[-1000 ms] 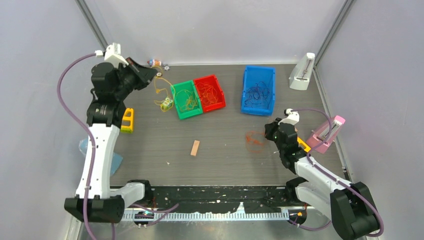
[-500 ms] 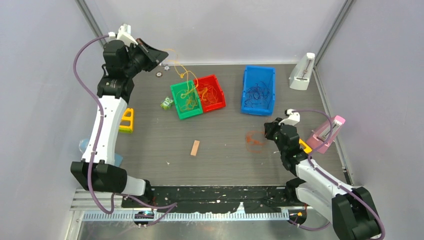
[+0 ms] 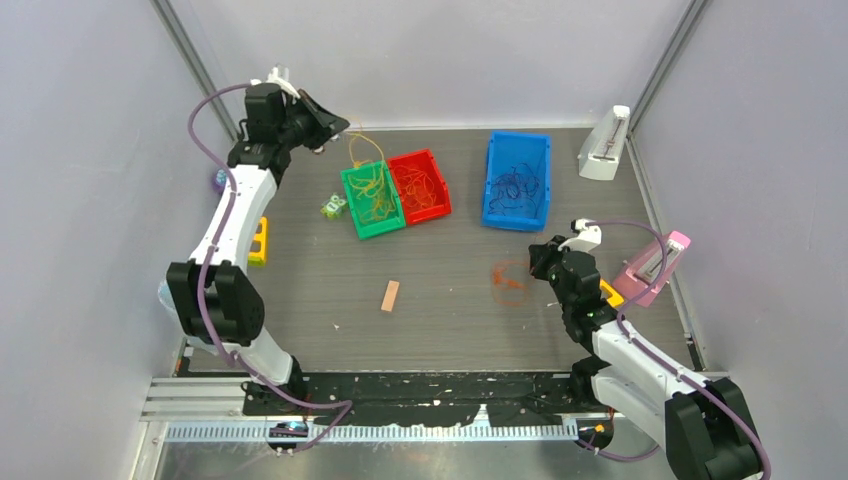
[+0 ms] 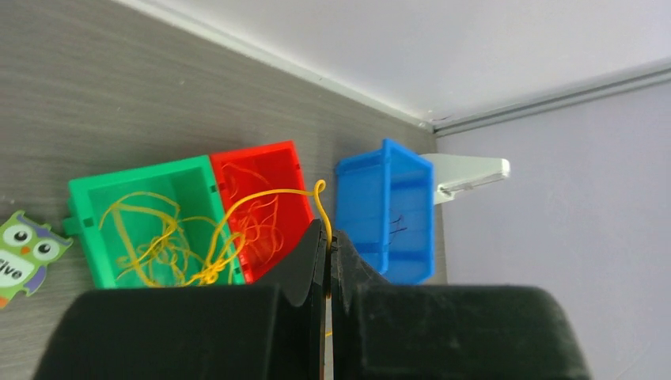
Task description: Untangle the cables
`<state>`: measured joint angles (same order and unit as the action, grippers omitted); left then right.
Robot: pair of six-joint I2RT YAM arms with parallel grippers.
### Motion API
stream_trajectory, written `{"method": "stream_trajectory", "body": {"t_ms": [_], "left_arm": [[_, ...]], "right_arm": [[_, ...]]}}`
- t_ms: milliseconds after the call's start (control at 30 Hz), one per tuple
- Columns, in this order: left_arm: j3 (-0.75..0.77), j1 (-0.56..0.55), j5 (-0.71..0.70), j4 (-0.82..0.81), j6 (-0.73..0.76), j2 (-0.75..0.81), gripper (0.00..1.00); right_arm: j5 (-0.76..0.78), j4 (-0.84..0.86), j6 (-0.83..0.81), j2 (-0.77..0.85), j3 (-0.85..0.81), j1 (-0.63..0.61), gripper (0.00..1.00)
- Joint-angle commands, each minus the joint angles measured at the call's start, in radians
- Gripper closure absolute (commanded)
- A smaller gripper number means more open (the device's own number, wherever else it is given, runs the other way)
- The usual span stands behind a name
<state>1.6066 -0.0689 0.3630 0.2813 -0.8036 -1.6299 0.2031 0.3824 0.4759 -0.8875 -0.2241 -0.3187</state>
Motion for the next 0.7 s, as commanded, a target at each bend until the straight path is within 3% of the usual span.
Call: {"method": "stream_trajectory", "body": {"t_ms": [0, 233, 333, 533, 667], "left_arm": [[-0.033, 0.005, -0.025, -0.051, 0.032, -0.047, 1.00], [-0.077, -0.014, -0.122, -0.004, 0.132, -0.104, 1.00], [-0.122, -0.058, -0.282, 0.007, 0.229, -0.094, 1.00], [-0.104, -0.211, -0.754, 0.075, 0.472, -0.145, 1.00], [0.046, -0.254, -0.803, 0.256, 0.536, -0.287, 1.00]], "right_arm": [[0.005, 0.050, -0.011, 0.018, 0.002, 0.002, 0.95], [0.004, 0.051, -0.007, 0.015, 0.002, 0.003, 0.95], [0.004, 0.053, -0.007, 0.017, 0.004, 0.003, 0.95], [0.001, 0.059, -0.004, 0.018, 0.008, 0.003, 0.95], [0.004, 0.059, -0.005, 0.023, 0.012, 0.002, 0.95]]}}
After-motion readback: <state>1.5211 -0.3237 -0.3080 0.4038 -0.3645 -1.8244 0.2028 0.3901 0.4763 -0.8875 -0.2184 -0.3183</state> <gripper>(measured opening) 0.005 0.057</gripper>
